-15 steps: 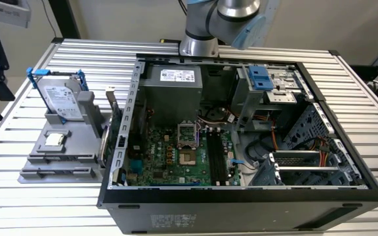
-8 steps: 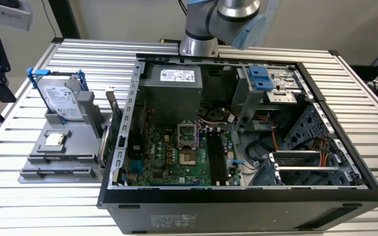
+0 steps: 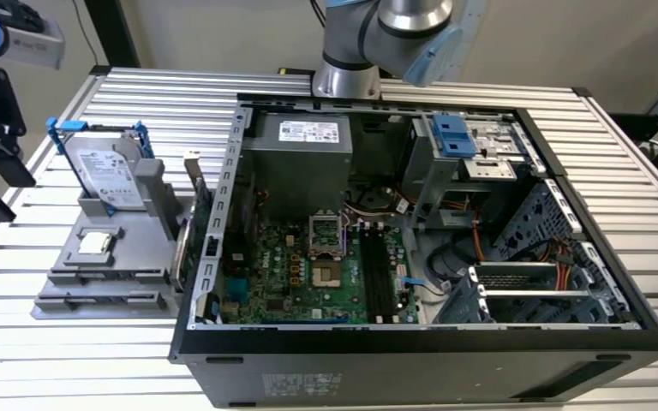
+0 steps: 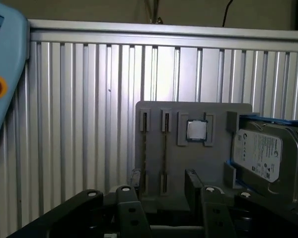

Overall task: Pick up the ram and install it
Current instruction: 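Pick up the ram and move it above insertion slot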

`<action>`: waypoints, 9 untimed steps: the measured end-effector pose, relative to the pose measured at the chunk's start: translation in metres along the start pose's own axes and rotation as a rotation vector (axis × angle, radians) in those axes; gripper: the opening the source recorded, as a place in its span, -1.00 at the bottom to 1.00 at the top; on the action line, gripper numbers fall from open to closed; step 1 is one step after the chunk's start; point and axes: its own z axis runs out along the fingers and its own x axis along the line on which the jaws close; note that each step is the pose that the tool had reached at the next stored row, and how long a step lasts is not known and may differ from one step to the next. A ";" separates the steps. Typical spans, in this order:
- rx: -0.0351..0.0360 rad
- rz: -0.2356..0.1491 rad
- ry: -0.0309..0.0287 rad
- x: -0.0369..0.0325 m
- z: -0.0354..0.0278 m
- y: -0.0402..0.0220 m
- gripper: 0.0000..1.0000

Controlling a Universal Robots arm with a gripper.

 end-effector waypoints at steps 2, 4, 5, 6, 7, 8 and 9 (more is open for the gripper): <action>-0.0002 0.000 0.0001 0.0001 0.0035 -0.0008 1.00; 0.0000 0.000 0.0000 0.0001 0.0066 -0.0013 1.00; -0.0004 0.000 0.0000 0.0001 0.0076 -0.0015 1.00; -0.0009 0.000 0.0002 0.0002 0.0085 -0.0015 1.00; -0.0017 0.000 0.0004 0.0002 0.0092 -0.0016 1.00; -0.0022 0.000 0.0006 0.0002 0.0100 -0.0016 1.00; -0.0021 0.000 0.0006 0.0003 0.0113 -0.0016 1.00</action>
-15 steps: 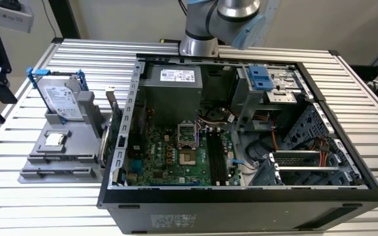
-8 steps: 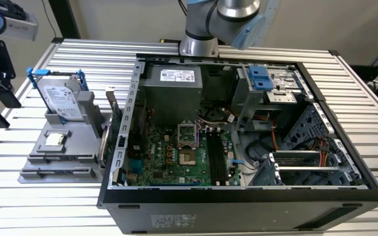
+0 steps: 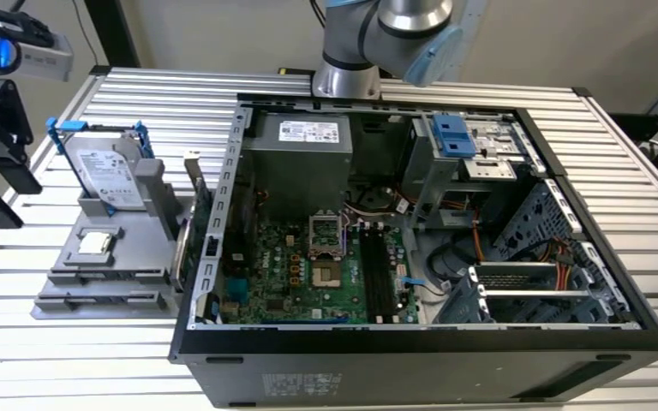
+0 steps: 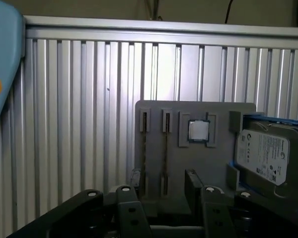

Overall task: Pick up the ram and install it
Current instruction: 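Pick up the ram and move it above insertion slot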

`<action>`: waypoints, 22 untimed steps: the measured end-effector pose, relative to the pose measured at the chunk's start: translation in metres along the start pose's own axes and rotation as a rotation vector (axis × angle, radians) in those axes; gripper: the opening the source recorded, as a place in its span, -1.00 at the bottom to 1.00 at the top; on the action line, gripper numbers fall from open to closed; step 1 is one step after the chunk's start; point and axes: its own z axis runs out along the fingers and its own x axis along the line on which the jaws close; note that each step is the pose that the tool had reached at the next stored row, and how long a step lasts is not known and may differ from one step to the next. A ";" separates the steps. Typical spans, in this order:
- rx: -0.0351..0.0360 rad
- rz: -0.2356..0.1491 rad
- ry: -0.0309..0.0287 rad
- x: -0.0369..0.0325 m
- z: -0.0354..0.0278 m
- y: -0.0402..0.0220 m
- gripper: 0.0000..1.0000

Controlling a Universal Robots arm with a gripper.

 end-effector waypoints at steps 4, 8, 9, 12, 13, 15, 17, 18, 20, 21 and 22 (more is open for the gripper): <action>0.0021 0.000 0.0002 0.0002 0.0060 -0.0002 1.00; 0.0076 -0.001 0.0003 0.0004 0.0128 -0.0003 1.00; 0.0091 -0.001 0.0004 0.0004 0.0144 -0.0004 1.00; 0.0105 -0.002 0.0004 0.0005 0.0187 -0.0013 1.00; 0.0105 -0.002 0.0004 0.0006 0.0200 -0.0016 1.00; 0.0106 -0.002 0.0004 0.0007 0.0227 -0.0025 1.00; 0.0107 -0.002 0.0004 0.0008 0.0262 -0.0032 1.00; 0.0106 -0.002 0.0004 0.0009 0.0281 -0.0036 1.00; 0.0107 -0.002 0.0005 0.0010 0.0316 -0.0044 1.00; 0.0107 -0.002 0.0004 0.0010 0.0334 -0.0048 1.00; 0.0108 -0.002 0.0004 0.0011 0.0351 -0.0052 1.00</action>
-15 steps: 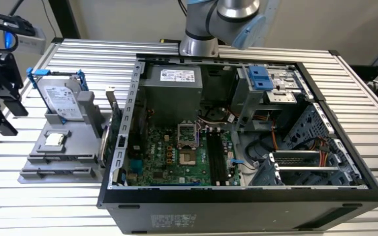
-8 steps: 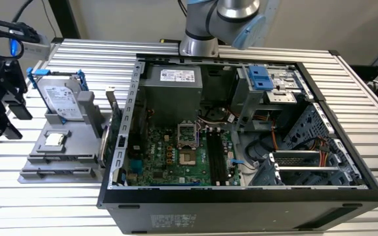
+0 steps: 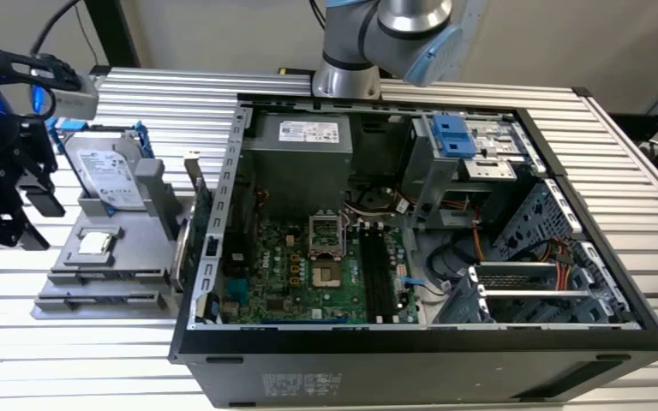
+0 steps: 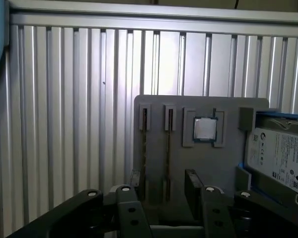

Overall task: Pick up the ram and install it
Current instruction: 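Pick up the ram and move it above insertion slot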

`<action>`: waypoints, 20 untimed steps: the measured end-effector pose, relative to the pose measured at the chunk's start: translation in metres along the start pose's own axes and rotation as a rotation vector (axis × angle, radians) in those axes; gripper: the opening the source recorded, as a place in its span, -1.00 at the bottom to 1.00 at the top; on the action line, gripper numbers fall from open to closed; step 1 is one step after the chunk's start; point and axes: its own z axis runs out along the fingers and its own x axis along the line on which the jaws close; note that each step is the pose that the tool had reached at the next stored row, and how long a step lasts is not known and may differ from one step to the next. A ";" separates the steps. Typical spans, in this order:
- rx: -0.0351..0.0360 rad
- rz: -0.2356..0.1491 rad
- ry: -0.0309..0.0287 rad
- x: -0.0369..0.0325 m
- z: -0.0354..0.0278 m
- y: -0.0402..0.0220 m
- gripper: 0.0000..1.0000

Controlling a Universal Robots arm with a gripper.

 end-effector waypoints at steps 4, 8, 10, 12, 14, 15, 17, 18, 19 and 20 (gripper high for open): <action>0.0000 0.000 0.0001 0.0002 0.0062 -0.0011 1.00; 0.0000 -0.002 0.0000 0.0004 0.0117 -0.0012 1.00; 0.0000 -0.005 0.0000 0.0005 0.0142 -0.0013 1.00; -0.0001 -0.009 0.0000 0.0006 0.0166 -0.0013 1.00; -0.0003 -0.015 0.0001 0.0006 0.0188 -0.0013 1.00; -0.0003 -0.016 0.0001 0.0007 0.0200 -0.0013 1.00; -0.0004 -0.016 0.0001 0.0008 0.0220 -0.0013 1.00; -0.0003 -0.016 0.0001 0.0010 0.0231 -0.0013 1.00; -0.0004 -0.016 0.0002 0.0014 0.0239 -0.0013 1.00; -0.0005 -0.016 0.0002 0.0020 0.0247 -0.0013 1.00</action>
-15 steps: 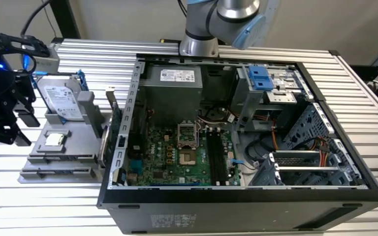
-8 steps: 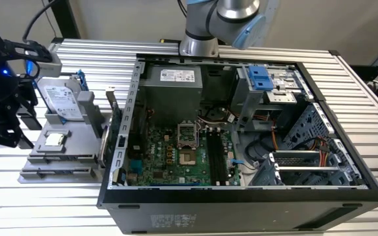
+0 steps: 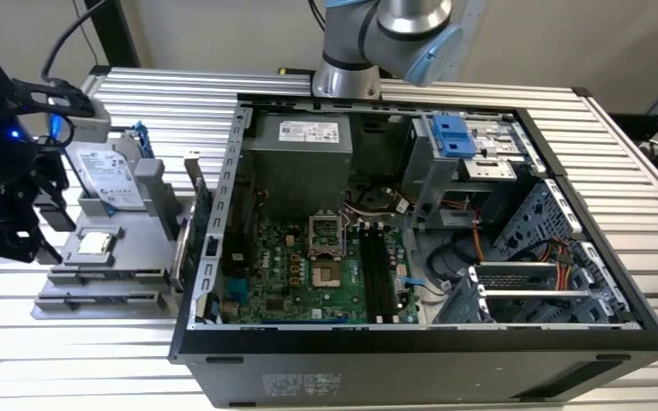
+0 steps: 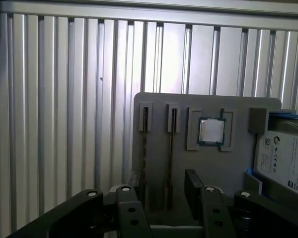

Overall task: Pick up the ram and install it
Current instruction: 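Pick up the ram and move it above insertion slot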

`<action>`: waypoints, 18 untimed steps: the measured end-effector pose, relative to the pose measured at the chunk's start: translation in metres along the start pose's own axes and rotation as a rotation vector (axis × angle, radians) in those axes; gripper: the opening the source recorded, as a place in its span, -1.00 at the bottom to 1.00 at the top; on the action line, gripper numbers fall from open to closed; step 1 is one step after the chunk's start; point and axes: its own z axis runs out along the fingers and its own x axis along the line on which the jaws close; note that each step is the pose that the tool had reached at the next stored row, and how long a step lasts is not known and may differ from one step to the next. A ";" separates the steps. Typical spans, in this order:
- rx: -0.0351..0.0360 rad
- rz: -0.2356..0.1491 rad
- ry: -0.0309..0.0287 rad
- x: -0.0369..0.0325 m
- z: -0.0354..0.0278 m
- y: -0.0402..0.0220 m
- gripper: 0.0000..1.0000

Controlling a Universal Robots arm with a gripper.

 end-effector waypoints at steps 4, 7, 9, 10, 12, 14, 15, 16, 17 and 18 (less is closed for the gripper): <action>0.0000 0.000 0.0000 0.0036 0.0034 0.0001 1.00; 0.0001 0.000 0.0000 0.0064 0.0056 0.0002 1.00; 0.0002 0.000 0.0002 0.0068 0.0075 0.0004 1.00; 0.0001 0.001 0.0007 0.0069 0.0085 0.0004 1.00; 0.0001 0.002 0.0011 0.0070 0.0113 0.0005 1.00; 0.0001 0.002 0.0013 0.0071 0.0141 0.0005 1.00; 0.0001 0.002 0.0013 0.0071 0.0156 0.0005 1.00; 0.0002 0.002 0.0013 0.0071 0.0170 0.0005 1.00; 0.0001 0.002 0.0013 0.0072 0.0186 0.0005 1.00; 0.0001 0.002 0.0013 0.0072 0.0202 0.0005 1.00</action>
